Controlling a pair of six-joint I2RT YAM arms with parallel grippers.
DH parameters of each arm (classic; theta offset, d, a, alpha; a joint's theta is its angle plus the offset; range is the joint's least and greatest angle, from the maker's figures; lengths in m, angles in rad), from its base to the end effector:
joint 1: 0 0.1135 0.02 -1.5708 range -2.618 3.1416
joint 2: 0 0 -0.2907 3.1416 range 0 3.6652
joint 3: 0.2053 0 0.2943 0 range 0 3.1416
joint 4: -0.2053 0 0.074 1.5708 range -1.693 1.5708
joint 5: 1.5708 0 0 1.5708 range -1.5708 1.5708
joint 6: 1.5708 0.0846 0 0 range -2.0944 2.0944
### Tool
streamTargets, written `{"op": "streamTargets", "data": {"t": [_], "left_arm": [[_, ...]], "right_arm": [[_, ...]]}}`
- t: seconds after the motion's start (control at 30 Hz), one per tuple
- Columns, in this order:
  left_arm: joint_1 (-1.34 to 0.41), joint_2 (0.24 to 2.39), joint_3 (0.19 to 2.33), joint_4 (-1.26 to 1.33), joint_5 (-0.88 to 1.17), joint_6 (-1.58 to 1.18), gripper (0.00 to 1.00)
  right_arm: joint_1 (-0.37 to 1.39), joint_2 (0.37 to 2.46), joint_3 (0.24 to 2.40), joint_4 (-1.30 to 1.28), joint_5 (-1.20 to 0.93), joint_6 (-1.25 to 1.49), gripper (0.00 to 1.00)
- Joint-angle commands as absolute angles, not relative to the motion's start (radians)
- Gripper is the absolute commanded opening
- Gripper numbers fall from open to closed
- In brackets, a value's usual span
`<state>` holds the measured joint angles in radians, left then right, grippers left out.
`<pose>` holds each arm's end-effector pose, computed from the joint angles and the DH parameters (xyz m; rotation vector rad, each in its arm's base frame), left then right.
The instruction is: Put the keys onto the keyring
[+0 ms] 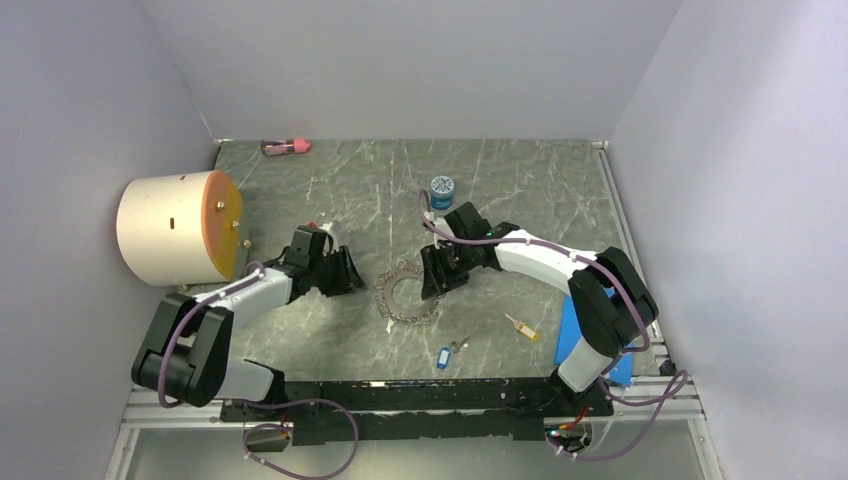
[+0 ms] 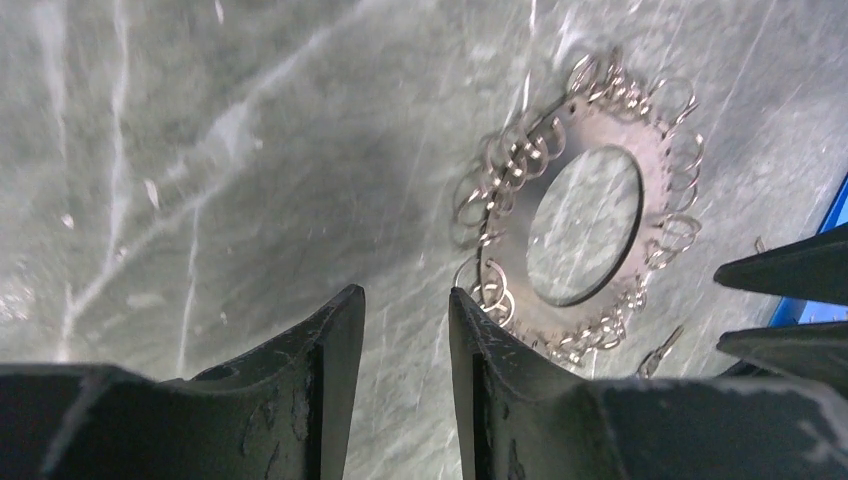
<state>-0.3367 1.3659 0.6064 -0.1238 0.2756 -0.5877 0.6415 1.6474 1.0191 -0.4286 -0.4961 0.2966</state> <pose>0.2847 -0.1241 0.1231 -0.1936 2.5466 -0.7238 0.2832 0.2618 0.1533 -0.6526 2.6794 0.9485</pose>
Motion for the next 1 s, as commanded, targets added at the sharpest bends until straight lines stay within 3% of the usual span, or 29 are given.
{"op": "streamTargets", "data": {"t": [0.0, 0.57, 0.97], "left_arm": [[-0.341, 1.327, 0.54, -0.044, 0.351, -0.666, 0.42], [-0.377, 1.325, 0.477, 0.045, 0.384, -0.724, 0.41], [-0.377, 1.158, 0.494, -0.133, 0.214, -0.629, 0.42]], "right_arm": [[0.653, 1.643, 1.048, -0.44, -0.475, 0.301, 0.45], [0.847, 1.675, 1.102, -0.59, -0.143, 0.239, 0.38], [0.761, 1.648, 1.118, -0.491, -0.269, 0.273, 0.39]]}}
